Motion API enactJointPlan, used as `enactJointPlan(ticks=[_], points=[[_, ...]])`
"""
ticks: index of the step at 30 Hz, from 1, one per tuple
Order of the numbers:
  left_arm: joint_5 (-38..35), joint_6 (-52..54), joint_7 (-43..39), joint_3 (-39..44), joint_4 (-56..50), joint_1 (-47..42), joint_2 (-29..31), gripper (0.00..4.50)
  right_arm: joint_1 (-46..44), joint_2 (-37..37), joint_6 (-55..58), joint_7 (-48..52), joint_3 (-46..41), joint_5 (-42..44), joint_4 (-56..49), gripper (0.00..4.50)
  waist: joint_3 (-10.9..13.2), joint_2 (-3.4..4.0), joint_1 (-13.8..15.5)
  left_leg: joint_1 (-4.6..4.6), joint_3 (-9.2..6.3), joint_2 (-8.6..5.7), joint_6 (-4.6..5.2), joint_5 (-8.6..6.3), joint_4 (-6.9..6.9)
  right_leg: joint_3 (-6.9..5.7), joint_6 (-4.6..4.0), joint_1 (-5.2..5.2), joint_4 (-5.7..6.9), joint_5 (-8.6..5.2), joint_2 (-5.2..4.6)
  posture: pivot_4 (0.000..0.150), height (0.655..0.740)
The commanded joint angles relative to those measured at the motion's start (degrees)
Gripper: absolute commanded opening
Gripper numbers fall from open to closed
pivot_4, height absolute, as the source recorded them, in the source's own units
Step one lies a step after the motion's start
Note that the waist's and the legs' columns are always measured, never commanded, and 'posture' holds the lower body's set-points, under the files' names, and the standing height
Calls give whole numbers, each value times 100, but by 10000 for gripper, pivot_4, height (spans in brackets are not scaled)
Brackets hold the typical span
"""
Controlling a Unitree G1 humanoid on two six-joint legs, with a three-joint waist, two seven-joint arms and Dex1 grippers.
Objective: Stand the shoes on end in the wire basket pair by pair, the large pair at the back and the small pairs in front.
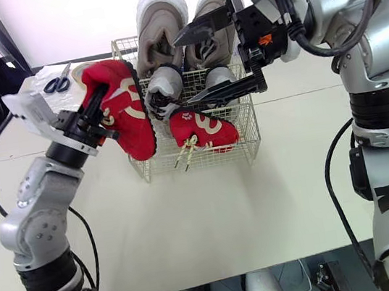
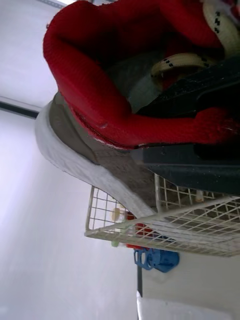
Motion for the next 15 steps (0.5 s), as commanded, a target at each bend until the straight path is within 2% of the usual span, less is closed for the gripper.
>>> enactJointPlan(ticks=[1, 7, 15], points=[[558, -969, -104, -213, 125, 306, -198, 208, -54, -123, 40, -73, -221, 115, -182, 45000, -1, 0, 1, 0, 0, 0, 0, 0, 1, 0, 0, 0, 0, 0, 0, 1500, 7400], [1985, -3459, -293, -764, 1548, 548, -686, 208, -69, -74, 91, -165, -191, 157, -214, 45000, -7, 3, 43, 4, 0, 0, 2, 0, 5, -1, -1, 7, 0, 1, -1, 1500, 7400], [2858, -4993, 22, -989, 2587, 0, -871, 208, -43, -117, 176, -213, -197, 230, -316, 45000, -10, -1, 141, 6, 0, 0, 7, -3, 16, -3, -5, 13, 0, 3, -3, 1500, 7400]])
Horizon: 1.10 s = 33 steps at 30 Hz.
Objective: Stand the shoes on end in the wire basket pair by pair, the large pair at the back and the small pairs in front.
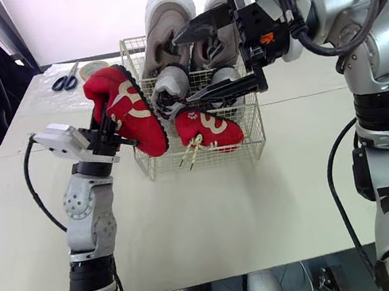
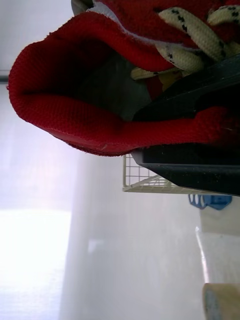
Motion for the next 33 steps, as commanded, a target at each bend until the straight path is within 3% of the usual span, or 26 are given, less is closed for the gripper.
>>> enactJointPlan(ticks=[1, 13, 22, 33], points=[[369, -512, 111, -104, 290, -137, 3, 208, -69, -78, 36, -45, -171, 105, -214, 45000, 0, 0, -6, 0, 0, 0, 0, 0, 0, 0, 0, 0, 0, 0, 0, 1500, 7400], [634, -1518, -195, -720, 953, 500, -15, 208, -2, -52, 144, -190, -168, 153, -324, 45000, -1, 1, -14, -2, 0, 1, 2, -1, -1, 0, 0, -5, 1, 0, 0, 1500, 7400], [827, -2141, -429, -1038, 1861, 195, -92, 208, 17, -94, 182, -239, -194, 187, -379, 45000, -5, 3, 57, -2, 0, 0, 4, -3, 6, -2, 0, 1, 0, 0, -2, 1500, 7400], [594, -2152, -1087, -1330, 2185, 47, -41, 208, 65, -168, 200, -346, -213, 192, -482, 45000, -6, 3, 158, -2, -2, -2, 31, -21, 47, -6, -1, 7, -6, 0, -6, 1500, 7400]])
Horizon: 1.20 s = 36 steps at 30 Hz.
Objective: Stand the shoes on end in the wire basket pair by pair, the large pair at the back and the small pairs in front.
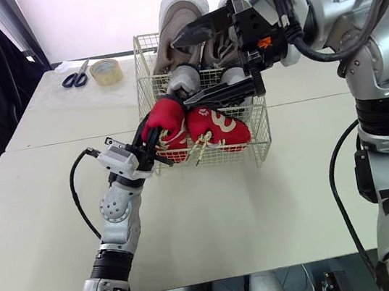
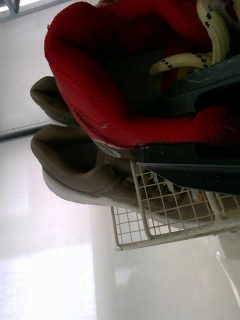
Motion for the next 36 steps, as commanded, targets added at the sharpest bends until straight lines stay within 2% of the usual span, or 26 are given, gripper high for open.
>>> enactJointPlan(ticks=[1, 11, 15, 18, 20, 24, 25, 29, 36], points=[[86, 145, -408, -451, 248, 52, 44, 208, -42, -96, -17, -71, -210, 51, -150, 45000, -1, 0, 1, 0, 0, 0, 1, 0, 0, 0, 0, 1, 0, 0, 0, 1500, 7400], [16, 595, -822, -537, 239, -133, 171, 208, 22, -110, -68, -156, -213, 48, -201, 45000, -2, 0, 108, 0, 0, -2, 3, -2, 8, -2, -1, 5, -3, 0, -2, 1500, 7400], [-137, 962, -923, -571, 145, 62, 215, 208, 65, -153, -80, -163, -257, 58, -230, 45000, -6, -1, 127, 0, 0, -3, 7, -4, 8, -2, -1, 6, -8, 0, -3, 1500, 7400], [-165, 998, -1011, -607, 57, 213, 269, 10584, 99, -174, -72, -169, -287, 73, -260, 45000, -9, 2, 122, 1, 0, -3, 13, -8, 8, -1, -1, 10, -13, 0, -3, 1500, 7400], [-112, 1008, -1067, -625, -18, 306, 368, 22687, 115, -180, -69, -177, -301, 77, -272, 45000, -12, 8, 123, 2, 0, -3, 13, -8, 8, -1, -2, 12, -14, -1, -3, 1500, 7400], [-15, 835, -1172, -601, -143, 407, 653, 41942, 166, -184, -72, -206, -316, 91, -309, 45000, -18, 15, 107, 10, 1, -2, 13, -8, 8, -1, -20, 21, -15, -10, -3, 1500, 7400], [16, 772, -1178, -590, -150, 419, 707, 44556, 176, -185, -72, -213, -318, 95, -318, 45000, -19, 16, 106, 10, 1, -2, 13, -8, 8, -2, -21, 19, -13, -10, -4, 1500, 7400], [-69, 809, -1213, -450, -387, 512, 984, 44556, 203, -176, -71, -242, -339, 113, -342, 45000, -20, 18, 73, 10, 1, 1, 12, -8, 7, -1, -21, 16, -11, -11, -1, 1500, 7400], [-431, 1415, -980, 46, -1398, 787, 1437, 44556, 264, -162, -120, -252, -384, 126, -328, 45000, -19, 20, -79, -11, 2, 3, 12, -8, -3, 1, -4, 1, -2, -1, 0, 1500, 7400]])
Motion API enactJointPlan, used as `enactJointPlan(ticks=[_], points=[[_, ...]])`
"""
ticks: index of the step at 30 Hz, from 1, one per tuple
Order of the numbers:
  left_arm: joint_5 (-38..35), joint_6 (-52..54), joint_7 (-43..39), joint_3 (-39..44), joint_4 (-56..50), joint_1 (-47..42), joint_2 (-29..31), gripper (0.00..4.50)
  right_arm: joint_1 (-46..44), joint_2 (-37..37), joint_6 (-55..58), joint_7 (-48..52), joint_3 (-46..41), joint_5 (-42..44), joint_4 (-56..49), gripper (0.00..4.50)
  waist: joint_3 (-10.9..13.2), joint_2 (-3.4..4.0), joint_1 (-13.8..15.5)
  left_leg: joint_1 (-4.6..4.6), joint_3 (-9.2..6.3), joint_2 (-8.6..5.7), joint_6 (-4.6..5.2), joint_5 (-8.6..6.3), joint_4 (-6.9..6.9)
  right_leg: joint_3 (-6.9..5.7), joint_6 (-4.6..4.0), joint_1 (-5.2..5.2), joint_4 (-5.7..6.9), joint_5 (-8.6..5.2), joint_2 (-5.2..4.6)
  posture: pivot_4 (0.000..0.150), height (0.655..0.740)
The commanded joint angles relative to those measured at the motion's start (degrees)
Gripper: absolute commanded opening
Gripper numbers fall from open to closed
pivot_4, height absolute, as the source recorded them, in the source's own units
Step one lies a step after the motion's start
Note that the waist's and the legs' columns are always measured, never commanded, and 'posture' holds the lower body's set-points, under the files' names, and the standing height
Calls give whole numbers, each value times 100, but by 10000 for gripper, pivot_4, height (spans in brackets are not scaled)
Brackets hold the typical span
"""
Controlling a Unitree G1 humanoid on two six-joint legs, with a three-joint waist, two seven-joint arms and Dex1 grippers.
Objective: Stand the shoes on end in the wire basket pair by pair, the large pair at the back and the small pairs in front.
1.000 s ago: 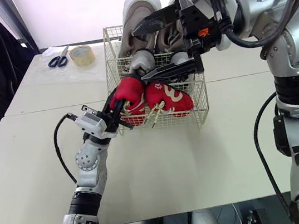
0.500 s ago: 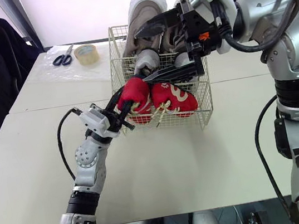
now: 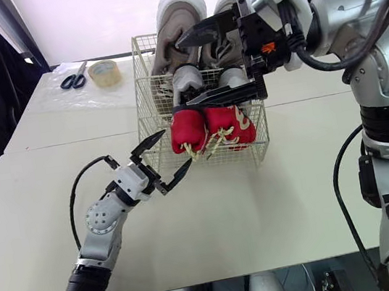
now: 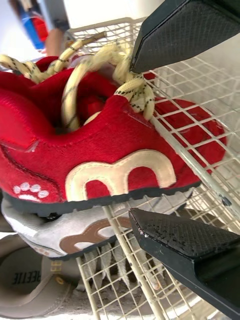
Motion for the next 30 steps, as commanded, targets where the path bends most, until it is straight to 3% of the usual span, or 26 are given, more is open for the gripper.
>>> enactJointPlan(ticks=[1, 6, 9, 17, 20, 30], points=[[-340, 419, 192, 473, -592, 94, 225, 44556, -52, -64, -115, -34, -200, 56, -103, 45000, 0, 0, -23, -2, 0, 2, -1, 0, 0, 0, 1, -5, 4, 1, 2, 1500, 7400], [-941, 1156, 203, 892, -1421, 242, 547, 44556, -17, -38, -149, -52, -177, 28, -65, 45000, 1, 1, -80, -10, 0, 6, -4, 2, -6, 0, 2, -17, 3, 1, 5, 1500, 7400], [-1663, 2008, 42, 1160, -2086, 387, 940, 44556, 107, -113, -102, -29, -190, 32, -81, 45000, 2, 0, -121, -13, 0, 3, -3, 1, -6, 0, 2, -16, -1, 1, 3, 1500, 7400], [-4387, 4946, -409, 2503, -3634, 1242, 2932, 44556, 978, -656, 178, -253, -534, 57, -248, 45000, 8, 6, -130, -10, 0, 5, -3, 1, -18, 1, -19, -20, -2, -11, 5, 1500, 7400], [-4796, 5632, -709, 3260, -3624, 1611, 3655, 44556, 1428, -946, 290, -374, -759, 38, -276, 45000, 13, 12, -125, -8, 0, 5, -4, 2, -19, 1, -21, -22, -4, -13, 7, 1500, 7400], [-5325, 7028, -1343, 4734, -3189, 1970, 4589, 44556, 2313, -1720, -19, -208, -943, -286, 212, 45000, 18, 21, -133, -3, 4, 5, -6, 2, -29, 1, -35, -23, -17, -21, 5, 1500, 7400]])
